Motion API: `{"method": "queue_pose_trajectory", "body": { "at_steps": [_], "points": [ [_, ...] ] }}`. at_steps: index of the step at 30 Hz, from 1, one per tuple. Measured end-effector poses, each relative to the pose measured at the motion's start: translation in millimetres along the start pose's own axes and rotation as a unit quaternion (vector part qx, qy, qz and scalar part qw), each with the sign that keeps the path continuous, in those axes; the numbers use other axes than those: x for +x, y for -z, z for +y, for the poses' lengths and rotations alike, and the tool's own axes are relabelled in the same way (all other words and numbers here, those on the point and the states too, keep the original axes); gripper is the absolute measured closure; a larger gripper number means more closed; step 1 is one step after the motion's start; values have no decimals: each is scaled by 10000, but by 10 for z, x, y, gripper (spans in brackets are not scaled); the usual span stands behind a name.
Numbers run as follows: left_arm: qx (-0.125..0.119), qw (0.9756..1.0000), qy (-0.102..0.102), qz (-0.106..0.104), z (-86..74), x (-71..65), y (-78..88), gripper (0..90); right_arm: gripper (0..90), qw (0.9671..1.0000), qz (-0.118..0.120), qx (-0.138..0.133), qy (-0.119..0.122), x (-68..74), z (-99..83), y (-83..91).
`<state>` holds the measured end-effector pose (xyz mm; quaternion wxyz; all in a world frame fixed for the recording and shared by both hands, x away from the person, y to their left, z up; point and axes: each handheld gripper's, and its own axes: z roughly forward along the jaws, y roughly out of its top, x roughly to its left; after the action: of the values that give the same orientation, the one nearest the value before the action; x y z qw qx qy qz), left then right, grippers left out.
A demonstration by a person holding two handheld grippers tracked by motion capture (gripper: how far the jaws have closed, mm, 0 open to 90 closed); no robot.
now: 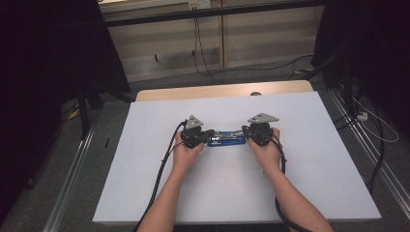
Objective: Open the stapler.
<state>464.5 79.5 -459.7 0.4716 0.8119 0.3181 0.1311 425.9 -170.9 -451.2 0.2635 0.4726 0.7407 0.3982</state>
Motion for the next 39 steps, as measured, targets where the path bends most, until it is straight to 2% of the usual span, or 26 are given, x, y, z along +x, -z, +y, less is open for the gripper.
{"method": "queue_pose_trajectory", "body": {
  "at_steps": [5, 13, 17, 21, 23, 27, 32, 35, 39],
  "points": [
    [-34, 10000, 33, 34, 20, -10, 10, 900, 900, 10000, 48, -2, -61, -19, 1, -5],
    [-135, 9998, 159, -65, 55, -3, 42, 893, 900, 9999, 53, 33, 81, -10, 11, -12],
    [-95, 9997, 167, -122, 72, -20, 53, 817, 897, 9999, 74, 12, 122, -22, 11, 8],
    [-151, 9997, 188, -19, 105, -17, 102, 706, 859, 9997, 132, -39, 193, -41, 18, 72],
    [-191, 9994, 279, -42, 118, -2, 139, 672, 826, 9996, 202, -51, 179, -49, 12, 113],
    [-172, 9993, 318, -56, 150, 11, 224, 606, 764, 9993, 275, -106, 246, -57, -12, 228],
    [-173, 9992, 371, -10, 159, -20, 297, 425, 667, 9992, 298, -69, 249, -72, -81, 383],
    [-97, 9995, 306, -33, 138, -27, 324, 361, 605, 9991, 305, -47, 307, -76, -129, 464],
    [-90, 9990, 428, -4, 134, -21, 381, 272, 521, 9986, 354, -31, 400, -77, -190, 570]
  ]
}}
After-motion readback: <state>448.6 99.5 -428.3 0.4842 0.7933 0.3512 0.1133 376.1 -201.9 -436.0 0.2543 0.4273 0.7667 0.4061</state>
